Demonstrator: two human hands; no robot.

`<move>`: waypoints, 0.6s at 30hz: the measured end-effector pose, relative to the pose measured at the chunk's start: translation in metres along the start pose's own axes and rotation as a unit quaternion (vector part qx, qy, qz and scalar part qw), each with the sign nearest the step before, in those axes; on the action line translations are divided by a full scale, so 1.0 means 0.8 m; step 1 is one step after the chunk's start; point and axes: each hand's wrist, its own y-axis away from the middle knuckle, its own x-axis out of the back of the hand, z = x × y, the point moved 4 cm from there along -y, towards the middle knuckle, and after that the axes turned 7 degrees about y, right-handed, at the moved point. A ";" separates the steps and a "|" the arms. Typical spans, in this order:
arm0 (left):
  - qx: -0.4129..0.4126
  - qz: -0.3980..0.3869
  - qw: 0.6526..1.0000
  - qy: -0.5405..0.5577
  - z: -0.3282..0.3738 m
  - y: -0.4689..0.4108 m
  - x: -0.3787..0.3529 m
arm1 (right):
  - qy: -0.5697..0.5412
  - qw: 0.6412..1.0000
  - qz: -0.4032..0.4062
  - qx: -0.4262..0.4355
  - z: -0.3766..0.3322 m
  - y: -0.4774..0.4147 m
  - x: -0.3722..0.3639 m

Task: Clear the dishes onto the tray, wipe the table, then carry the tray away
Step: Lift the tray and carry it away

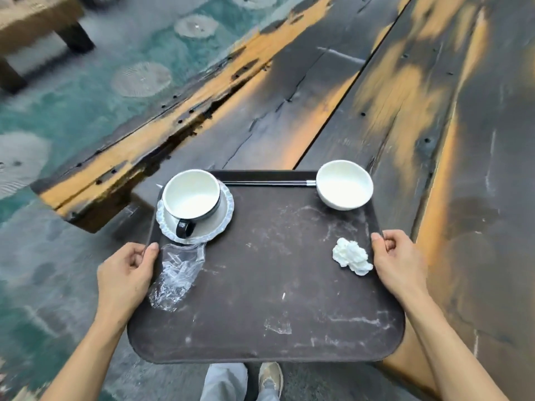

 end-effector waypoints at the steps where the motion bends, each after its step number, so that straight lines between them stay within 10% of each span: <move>1: 0.009 0.015 1.000 0.002 0.000 0.008 0.022 | 0.004 1.000 -0.004 0.010 -0.017 0.005 0.006; 18: 0.133 0.221 0.966 -0.023 -0.059 0.114 0.326 | -0.027 0.972 -0.147 0.183 -0.297 0.099 -0.048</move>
